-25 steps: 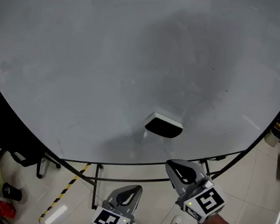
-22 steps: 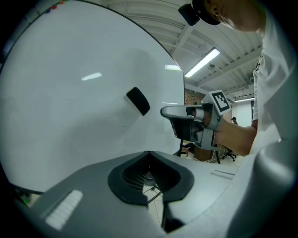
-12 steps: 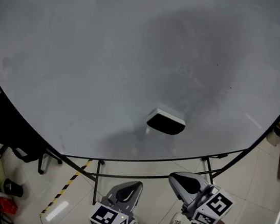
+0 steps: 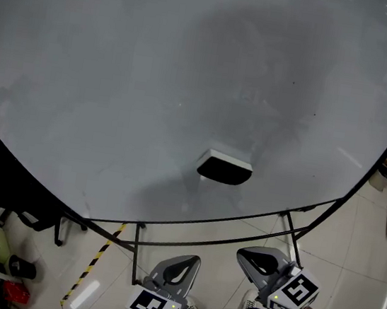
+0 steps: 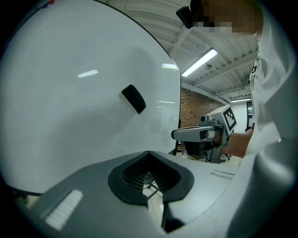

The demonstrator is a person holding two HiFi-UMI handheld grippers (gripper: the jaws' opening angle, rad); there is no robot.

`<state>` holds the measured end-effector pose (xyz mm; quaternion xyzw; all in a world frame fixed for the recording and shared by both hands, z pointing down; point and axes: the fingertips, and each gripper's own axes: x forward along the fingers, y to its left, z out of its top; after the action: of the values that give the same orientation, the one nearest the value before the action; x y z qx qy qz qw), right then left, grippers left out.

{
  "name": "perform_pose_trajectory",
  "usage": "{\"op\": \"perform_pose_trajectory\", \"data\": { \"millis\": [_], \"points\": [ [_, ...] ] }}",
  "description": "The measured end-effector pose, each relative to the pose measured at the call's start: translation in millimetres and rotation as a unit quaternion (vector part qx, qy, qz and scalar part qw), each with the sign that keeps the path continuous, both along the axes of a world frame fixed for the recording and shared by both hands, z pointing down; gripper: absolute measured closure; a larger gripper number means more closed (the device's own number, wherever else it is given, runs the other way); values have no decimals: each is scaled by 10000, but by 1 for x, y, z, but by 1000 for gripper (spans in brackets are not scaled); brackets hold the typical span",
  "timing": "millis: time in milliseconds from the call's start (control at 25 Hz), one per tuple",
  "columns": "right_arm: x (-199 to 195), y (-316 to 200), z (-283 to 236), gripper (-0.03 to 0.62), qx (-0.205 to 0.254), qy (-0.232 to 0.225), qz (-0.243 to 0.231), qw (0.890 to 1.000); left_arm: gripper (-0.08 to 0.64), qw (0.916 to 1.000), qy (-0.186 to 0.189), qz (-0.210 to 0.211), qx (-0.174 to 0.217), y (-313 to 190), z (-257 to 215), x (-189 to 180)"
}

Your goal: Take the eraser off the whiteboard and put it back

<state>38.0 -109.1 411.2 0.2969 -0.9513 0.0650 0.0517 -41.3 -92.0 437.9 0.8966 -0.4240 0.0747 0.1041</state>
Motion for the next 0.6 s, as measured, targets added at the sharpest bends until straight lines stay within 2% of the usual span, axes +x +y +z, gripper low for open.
{"op": "perform_pose_trajectory", "data": {
  "millis": [280, 600],
  "points": [
    [-10, 2, 3, 591, -51, 13, 95, 9999, 543, 9997, 59, 185, 133, -3, -8, -4],
    [-24, 15, 2, 591, -98, -87, 661, 9977, 543, 9983, 82, 554, 132, 6, -12, -23]
  ]
}}
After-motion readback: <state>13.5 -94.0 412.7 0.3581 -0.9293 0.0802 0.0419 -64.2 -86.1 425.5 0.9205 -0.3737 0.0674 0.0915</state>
